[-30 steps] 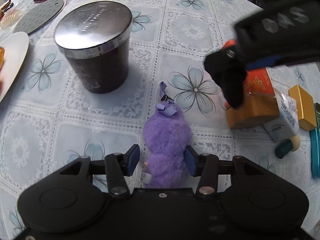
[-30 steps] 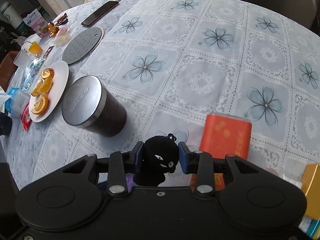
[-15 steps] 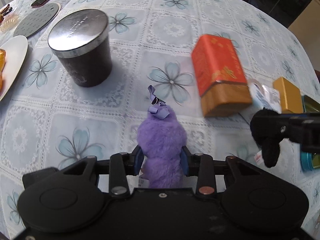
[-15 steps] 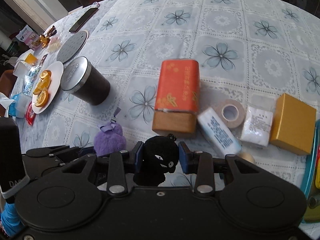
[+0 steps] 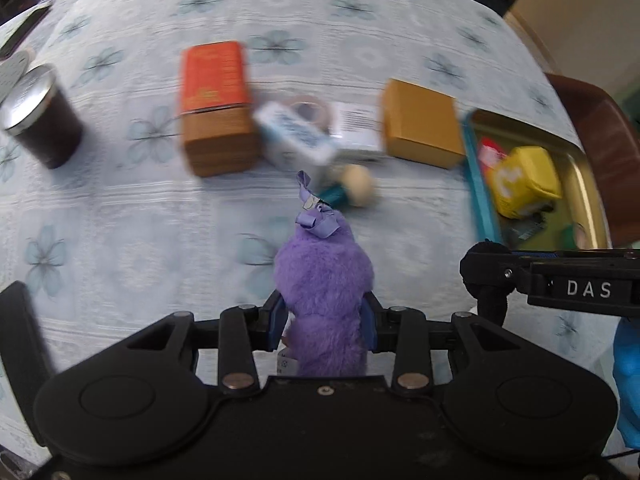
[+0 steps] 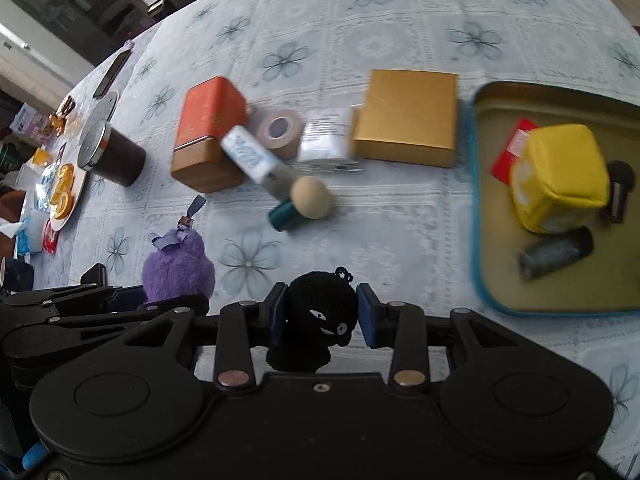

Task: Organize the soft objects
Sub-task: 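Lift the purple plush with the left tool while the right tool lifts the black plush toward the tray, then release the purple plush into the gold tray with the left tool while the right tool releases the black plush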

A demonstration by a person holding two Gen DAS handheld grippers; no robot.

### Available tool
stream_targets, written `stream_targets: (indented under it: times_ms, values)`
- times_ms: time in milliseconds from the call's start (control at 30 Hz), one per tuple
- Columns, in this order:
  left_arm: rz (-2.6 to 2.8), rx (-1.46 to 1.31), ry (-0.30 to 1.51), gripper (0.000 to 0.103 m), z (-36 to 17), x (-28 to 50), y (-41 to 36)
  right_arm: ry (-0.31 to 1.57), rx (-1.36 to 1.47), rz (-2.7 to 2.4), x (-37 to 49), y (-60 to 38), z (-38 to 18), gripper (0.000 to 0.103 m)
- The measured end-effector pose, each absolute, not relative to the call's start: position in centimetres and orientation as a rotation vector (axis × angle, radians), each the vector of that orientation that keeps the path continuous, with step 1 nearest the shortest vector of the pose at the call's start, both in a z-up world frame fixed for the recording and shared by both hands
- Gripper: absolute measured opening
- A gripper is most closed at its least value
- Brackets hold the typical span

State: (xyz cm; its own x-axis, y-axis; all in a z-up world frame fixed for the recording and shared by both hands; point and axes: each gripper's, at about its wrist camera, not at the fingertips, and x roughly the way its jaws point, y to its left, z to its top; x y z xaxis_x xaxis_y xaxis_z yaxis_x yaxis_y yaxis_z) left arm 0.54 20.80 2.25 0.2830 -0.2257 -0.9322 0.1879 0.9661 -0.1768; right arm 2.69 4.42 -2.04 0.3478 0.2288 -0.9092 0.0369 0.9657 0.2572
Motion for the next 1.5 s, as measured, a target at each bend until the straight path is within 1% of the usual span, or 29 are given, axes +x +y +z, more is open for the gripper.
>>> stream_targets:
  times_ms: [367, 533, 700, 933, 1033, 1100, 1133, 1167, 1267, 1500]
  values:
    - [-0.501, 0.075, 1.176, 0.034, 4.7, 0.2, 3.7, 1.077, 0.45, -0.171, -3.1, -12.3, 0.2, 0.039]
    - [-0.575, 0.104, 1.154, 0.035, 4.6, 1.0, -3.3, 1.026, 0.47, -0.263, -4.4, -17.6, 0.9, 0.039]
    - [-0.59, 0.127, 1.164, 0.035, 3.6, 2.4, -8.0, 1.006, 0.473, -0.28, -4.7, -20.8, 1.5, 0.039]
    - [-0.564, 0.148, 1.148, 0.036, 3.3, 4.7, -11.9, 0.98, 0.461, -0.255, -3.4, -23.1, 2.3, 0.039]
    - [-0.533, 0.149, 1.127, 0.05, 3.5, 5.5, -12.7, 0.963, 0.434, -0.247, -2.4, -23.4, 2.8, 0.039]
    - [-0.504, 0.156, 1.114, 0.057, 3.5, 5.8, -12.8, 0.951, 0.415, -0.247, -1.8, -23.6, 3.1, 0.039]
    - [-0.492, 0.156, 1.117, 0.061, 3.4, 5.9, -12.7, 0.946, 0.407, -0.248, -1.7, -23.6, 3.2, 0.04]
    - [-0.485, 0.152, 1.125, 0.064, 3.3, 5.9, -12.5, 0.942, 0.403, -0.247, -1.5, -23.8, 3.3, 0.043]
    - [-0.473, 0.135, 1.159, 0.066, 2.8, 5.6, -11.7, 0.94, 0.42, -0.234, -1.2, -24.3, 3.1, 0.045]
    - [-0.41, 0.144, 1.187, 0.071, 2.1, 4.4, -10.0, 0.956, 0.453, -0.22, -0.6, -24.7, 2.4, 0.045]
